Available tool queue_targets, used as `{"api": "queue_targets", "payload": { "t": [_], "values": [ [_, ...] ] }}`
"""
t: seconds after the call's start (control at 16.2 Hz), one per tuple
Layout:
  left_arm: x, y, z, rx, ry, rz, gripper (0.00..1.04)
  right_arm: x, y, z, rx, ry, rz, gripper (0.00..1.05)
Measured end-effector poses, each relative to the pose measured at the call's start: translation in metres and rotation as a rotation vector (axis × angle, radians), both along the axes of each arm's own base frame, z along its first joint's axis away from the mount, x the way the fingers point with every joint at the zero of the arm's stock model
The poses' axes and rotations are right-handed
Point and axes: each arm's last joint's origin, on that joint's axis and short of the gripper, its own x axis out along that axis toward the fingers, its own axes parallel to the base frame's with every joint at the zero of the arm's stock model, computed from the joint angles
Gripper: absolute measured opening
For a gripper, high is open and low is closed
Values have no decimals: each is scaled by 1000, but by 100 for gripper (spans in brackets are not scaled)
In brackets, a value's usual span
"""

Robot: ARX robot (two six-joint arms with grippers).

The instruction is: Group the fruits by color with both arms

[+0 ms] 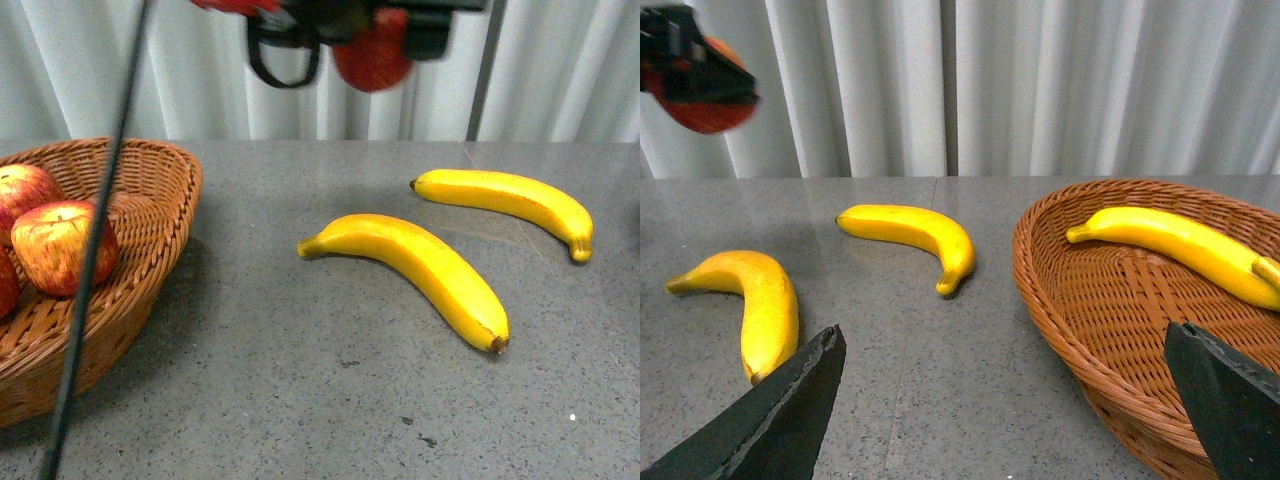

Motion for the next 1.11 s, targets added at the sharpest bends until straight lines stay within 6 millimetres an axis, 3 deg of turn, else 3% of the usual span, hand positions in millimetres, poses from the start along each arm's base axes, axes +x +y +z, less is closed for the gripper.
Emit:
{"api": "queue_targets", "payload": {
  "t": [0.06, 0.19, 0.43, 0.49, 0.68, 0.74, 0.93, 1.11],
  "values": [
    [-2, 31, 5, -8, -23, 96, 69, 0, 0, 0, 0, 0, 0, 98],
    [-5, 91, -14, -4, 7, 294, 69, 0, 0, 0, 0, 0, 0, 98],
    [-14, 153, -62, -18, 124, 474, 69, 0, 0, 0, 0, 0, 0, 98],
    [-14, 162, -65, -33, 127, 503, 69, 0, 0, 0, 0, 0, 0, 98],
    [-17, 167, -60, -67, 110, 523, 97, 0, 0, 0, 0, 0, 0, 98],
    [-19, 167, -55, -74, 98, 520, 100, 0, 0, 0, 0, 0, 0, 98],
    [-30, 169, -28, -114, 12, 507, 98, 0, 0, 0, 0, 0, 0, 98],
    [-57, 175, -2, -148, -89, 503, 98, 0, 0, 0, 0, 0, 0, 98]
  ]
}}
